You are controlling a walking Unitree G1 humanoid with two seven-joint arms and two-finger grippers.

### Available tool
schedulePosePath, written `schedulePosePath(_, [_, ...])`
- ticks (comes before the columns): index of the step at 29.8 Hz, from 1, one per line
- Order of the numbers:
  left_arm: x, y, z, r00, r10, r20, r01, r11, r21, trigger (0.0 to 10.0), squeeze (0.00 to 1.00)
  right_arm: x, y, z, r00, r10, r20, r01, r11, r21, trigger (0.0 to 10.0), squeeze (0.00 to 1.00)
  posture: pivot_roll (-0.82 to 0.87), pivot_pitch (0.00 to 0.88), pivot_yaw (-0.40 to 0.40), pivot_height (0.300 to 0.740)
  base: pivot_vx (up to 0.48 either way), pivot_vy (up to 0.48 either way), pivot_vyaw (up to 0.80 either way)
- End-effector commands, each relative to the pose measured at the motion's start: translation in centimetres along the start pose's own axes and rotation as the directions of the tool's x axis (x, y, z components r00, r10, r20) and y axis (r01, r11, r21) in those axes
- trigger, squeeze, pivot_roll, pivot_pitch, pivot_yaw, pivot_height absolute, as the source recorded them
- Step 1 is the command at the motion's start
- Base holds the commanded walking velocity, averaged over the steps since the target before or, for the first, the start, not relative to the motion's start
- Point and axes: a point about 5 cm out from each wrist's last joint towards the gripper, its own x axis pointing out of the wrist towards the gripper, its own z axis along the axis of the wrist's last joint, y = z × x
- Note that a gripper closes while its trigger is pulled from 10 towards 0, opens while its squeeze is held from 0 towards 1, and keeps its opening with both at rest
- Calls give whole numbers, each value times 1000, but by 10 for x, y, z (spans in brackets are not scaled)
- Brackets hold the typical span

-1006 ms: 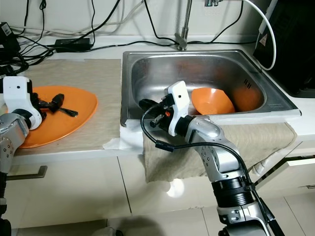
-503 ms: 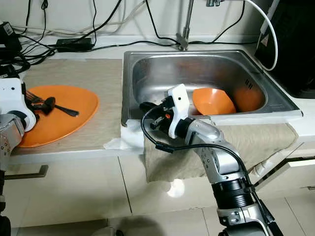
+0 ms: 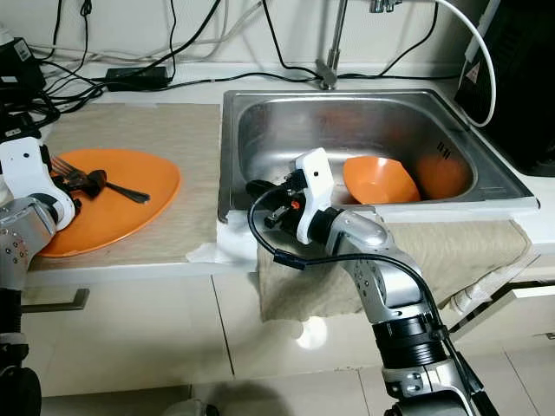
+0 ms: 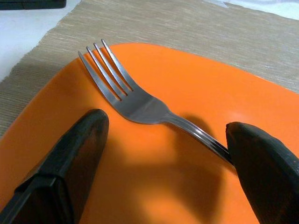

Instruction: Kitchen organization

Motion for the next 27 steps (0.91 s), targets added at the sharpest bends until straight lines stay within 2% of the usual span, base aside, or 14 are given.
schedulePosePath(1, [0, 4, -12, 997, 18, -70, -16, 1000, 19, 10000, 0, -1, -1, -2, 1000, -8, -20, 8, 1000, -1, 10000, 0, 78, 7, 28, 740, 0, 0, 0])
schedulePosePath(11, [-16, 14, -29, 989, 39, -141, -30, 997, 66, 10000, 0, -3, -1, -9, 999, -10, -43, 10, 1000, 6, 10000, 0, 102, 9, 26, 740, 0, 0, 0])
schedulePosePath(18, [-24, 15, -36, 984, 44, -173, -27, 995, 99, 10000, 0, -2, -2, -11, 999, -11, -49, 11, 1000, 7, 10000, 0, 106, 11, 24, 740, 0, 0, 0])
schedulePosePath(21, [-25, 14, -35, 985, 46, -164, -31, 995, 93, 10000, 0, -2, -2, -11, 999, -15, -46, 15, 1000, 3, 10000, 0, 106, 11, 24, 740, 0, 0, 0])
schedulePosePath(24, [-22, 9, -22, 994, 43, -102, -38, 998, 50, 10000, 0, -2, -2, -8, 999, -11, -38, 11, 1000, -1, 10000, 0, 105, 11, 23, 740, 0, 0, 0])
schedulePosePath(27, [-21, 5, -14, 997, 35, -73, -32, 999, 44, 10000, 0, -2, 2, -4, 999, 19, -28, -20, 1000, -5, 10000, 0, 98, 11, 26, 740, 0, 0, 0])
